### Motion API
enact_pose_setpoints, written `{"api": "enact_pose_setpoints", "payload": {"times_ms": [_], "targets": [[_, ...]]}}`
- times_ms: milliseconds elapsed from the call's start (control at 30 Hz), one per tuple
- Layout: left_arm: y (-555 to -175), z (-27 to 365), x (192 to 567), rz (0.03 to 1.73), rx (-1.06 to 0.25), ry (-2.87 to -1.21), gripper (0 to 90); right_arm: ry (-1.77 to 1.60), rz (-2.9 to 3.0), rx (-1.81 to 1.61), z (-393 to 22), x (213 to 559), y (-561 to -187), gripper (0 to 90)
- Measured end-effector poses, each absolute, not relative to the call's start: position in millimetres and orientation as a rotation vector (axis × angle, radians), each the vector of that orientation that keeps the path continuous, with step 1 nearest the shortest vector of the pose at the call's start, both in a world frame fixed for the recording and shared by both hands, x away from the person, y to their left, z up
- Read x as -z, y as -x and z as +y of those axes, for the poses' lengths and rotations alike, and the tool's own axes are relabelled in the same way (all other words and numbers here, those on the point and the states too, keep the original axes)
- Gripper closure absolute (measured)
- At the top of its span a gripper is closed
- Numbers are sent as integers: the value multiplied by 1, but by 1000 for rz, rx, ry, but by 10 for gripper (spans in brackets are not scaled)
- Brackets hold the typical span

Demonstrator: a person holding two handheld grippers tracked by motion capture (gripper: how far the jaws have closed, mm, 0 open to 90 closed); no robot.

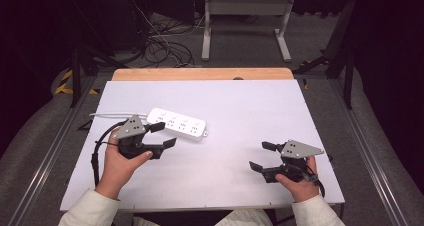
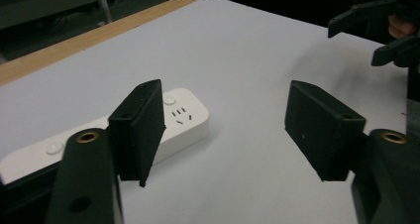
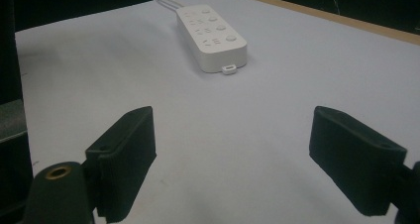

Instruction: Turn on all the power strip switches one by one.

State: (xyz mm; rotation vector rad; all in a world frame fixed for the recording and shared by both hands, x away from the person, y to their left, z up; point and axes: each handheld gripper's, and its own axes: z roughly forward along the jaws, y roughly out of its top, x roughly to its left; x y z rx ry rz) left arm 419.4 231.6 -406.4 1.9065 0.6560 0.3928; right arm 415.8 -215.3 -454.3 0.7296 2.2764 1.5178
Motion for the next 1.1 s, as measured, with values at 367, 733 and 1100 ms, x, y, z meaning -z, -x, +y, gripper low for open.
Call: {"api": "enact_pose_setpoints", "payload": {"times_ms": [367,733,1100], "targets": [[-391,257,439,683,-460,-1914,271,-722,2282,-1513,-214,455,-416,186],[-378,280,472,730,-443,-1852,235,-718,2291,-1501,-216,456,-415,166],[-380,276,476,784,-464,-1892,236,-726,2319,-1469,-218,460,-414,121]]}}
